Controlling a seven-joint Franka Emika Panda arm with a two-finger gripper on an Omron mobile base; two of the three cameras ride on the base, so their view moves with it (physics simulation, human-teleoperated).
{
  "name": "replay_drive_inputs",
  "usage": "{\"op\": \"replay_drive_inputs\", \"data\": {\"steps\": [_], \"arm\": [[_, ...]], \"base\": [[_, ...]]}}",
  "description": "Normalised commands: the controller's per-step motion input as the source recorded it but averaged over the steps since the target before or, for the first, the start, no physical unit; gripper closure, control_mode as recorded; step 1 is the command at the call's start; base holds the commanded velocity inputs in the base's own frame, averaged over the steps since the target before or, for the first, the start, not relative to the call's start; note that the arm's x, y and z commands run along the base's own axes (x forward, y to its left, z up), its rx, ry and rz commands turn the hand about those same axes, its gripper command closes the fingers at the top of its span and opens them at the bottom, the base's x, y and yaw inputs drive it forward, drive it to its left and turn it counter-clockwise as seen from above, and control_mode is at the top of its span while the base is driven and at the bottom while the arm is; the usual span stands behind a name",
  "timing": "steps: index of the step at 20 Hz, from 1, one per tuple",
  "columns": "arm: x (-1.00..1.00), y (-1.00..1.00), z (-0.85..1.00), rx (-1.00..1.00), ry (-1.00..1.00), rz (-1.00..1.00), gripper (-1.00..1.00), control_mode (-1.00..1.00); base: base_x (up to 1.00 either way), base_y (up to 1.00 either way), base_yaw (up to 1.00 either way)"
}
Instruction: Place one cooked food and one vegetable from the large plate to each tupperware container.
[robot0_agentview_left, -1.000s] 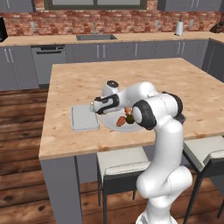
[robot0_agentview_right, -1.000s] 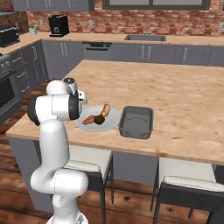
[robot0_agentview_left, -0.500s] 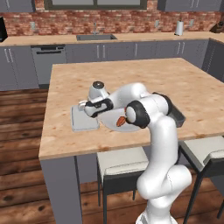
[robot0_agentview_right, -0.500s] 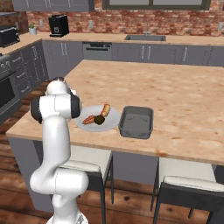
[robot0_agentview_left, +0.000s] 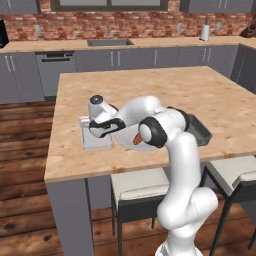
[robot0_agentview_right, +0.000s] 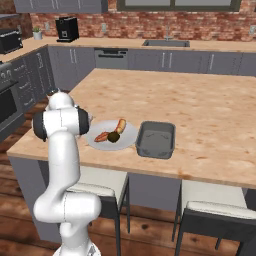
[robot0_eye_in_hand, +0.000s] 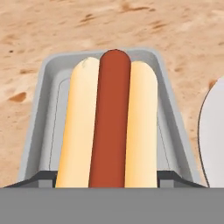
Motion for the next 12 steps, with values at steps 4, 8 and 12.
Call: {"op": "replay_drive_inputs", "data": {"steps": [4,8,12], "arm": [[0.00,0.07,-0.18,0.01,0.05,-0.09,1.00,-1.00],[-0.14,0.00,-0.23,0.05,0.13,0.00,1.00,-1.00],[0.04,0.00,-0.18,0.01,0.04,0.00,1.00,-1.00]], "base": [[0.00,0.00,0.00],[0.00,0.00,0.00],[0.00,0.00,0.00]]}}
